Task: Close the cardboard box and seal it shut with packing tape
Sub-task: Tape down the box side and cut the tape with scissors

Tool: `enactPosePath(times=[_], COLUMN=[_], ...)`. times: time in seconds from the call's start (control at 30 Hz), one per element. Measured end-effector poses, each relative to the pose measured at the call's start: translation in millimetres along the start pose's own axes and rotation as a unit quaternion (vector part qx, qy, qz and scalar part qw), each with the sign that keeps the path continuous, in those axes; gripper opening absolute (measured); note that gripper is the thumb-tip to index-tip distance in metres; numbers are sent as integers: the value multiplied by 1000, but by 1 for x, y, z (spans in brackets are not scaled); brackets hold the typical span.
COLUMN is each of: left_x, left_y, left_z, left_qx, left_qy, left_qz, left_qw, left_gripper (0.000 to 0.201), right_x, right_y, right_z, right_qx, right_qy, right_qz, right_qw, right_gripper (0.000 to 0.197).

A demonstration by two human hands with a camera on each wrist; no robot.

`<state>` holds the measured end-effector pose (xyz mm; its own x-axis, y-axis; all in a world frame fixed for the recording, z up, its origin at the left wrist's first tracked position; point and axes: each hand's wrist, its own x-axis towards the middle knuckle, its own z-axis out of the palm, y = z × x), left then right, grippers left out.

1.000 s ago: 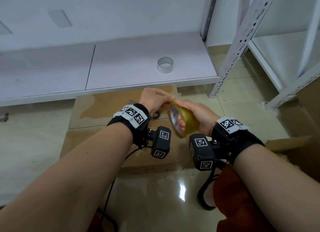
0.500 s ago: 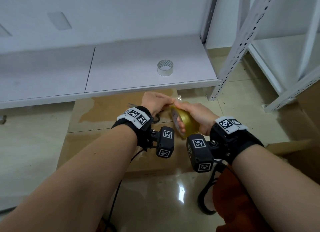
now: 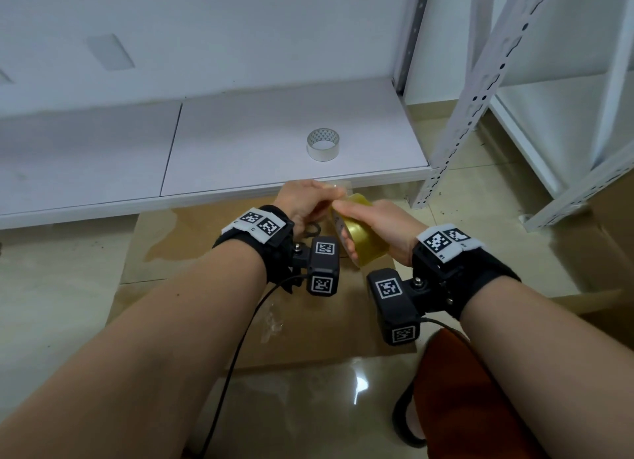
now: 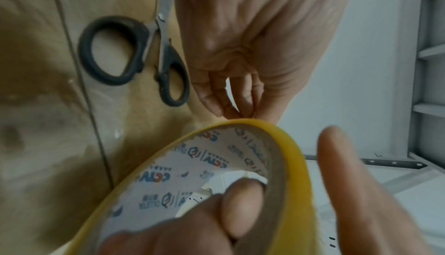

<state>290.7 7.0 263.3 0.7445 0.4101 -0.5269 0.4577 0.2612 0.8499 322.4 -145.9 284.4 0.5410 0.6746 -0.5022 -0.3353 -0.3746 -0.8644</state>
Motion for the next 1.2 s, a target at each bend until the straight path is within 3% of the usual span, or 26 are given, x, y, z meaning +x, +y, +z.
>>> enactPosePath(times=[0.2, 0.87, 1.0, 1.13, 1.2], left_x=[13, 16, 22, 27, 29], left_y=[1, 10, 7, 5, 6], left_z=[-2, 7, 5, -2, -6], left_qx=[-5, -43, -13, 1, 13], left_qy=[32, 19, 2, 20, 19], left_qz=[4, 12, 11, 18, 11], left_qw=[999, 999, 1000, 1000, 1000], left_gripper=[27, 27, 44, 39, 38], right_x=[12, 10, 2, -4, -5], right_y=[-2, -3, -7, -7, -7], right_z=[7, 0, -5, -10, -11], right_qx=[31, 94, 99, 105, 122], right_qy=[26, 22, 2, -23, -3], right_qz=[12, 73, 75, 55, 25], right_qw=[999, 993, 992, 993, 992], right_gripper=[39, 41, 43, 43, 36])
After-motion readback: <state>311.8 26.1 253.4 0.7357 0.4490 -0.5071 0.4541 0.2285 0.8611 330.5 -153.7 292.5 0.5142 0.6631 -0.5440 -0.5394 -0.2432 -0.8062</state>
